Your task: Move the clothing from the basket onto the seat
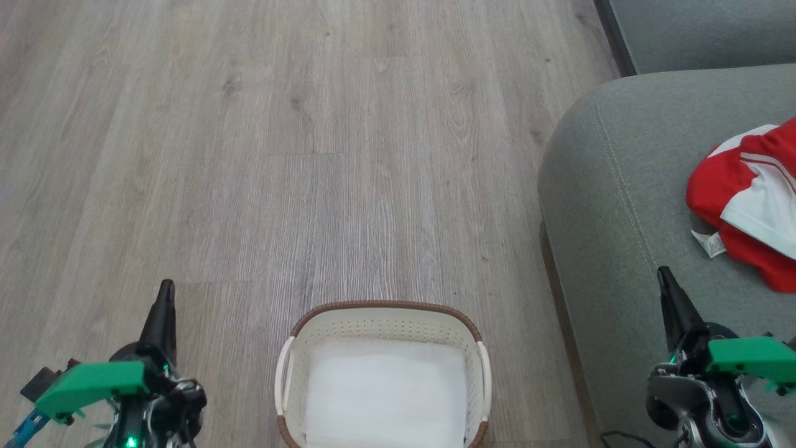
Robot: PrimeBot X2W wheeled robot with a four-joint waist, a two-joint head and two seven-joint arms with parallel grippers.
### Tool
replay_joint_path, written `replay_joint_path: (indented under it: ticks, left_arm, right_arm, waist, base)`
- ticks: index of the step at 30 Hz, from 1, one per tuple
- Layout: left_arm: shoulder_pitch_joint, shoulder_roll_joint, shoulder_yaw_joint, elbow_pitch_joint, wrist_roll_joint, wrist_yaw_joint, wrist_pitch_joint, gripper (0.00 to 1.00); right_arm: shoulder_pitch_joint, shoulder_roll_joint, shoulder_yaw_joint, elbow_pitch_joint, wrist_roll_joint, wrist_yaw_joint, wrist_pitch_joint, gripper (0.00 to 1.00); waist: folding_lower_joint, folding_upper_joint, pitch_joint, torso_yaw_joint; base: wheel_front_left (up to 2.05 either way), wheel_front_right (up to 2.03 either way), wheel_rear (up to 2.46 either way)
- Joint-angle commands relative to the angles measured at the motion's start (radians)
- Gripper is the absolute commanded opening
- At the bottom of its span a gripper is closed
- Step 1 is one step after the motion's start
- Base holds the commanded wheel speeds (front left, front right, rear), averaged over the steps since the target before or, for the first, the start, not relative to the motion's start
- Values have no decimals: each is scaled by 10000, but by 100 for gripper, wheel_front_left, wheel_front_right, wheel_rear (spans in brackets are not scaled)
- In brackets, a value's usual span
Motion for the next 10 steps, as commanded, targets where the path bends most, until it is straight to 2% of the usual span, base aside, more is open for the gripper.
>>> replay_joint_path:
  ticks: [1, 10]
  left_arm:
    - [-499, 71, 370, -362, -9, -65, 89, 0]
    - [-499, 70, 371, -362, -8, -65, 90, 0]
  right_arm:
    - [-505, 56, 158, -326, -25, -2, 54, 0]
    - [-505, 58, 155, -326, -27, -2, 56, 0]
  waist:
    - [0, 0, 0, 0]
    - [0, 0, 0, 0]
  base:
    - [0, 0, 0]
    - [0, 0, 0]
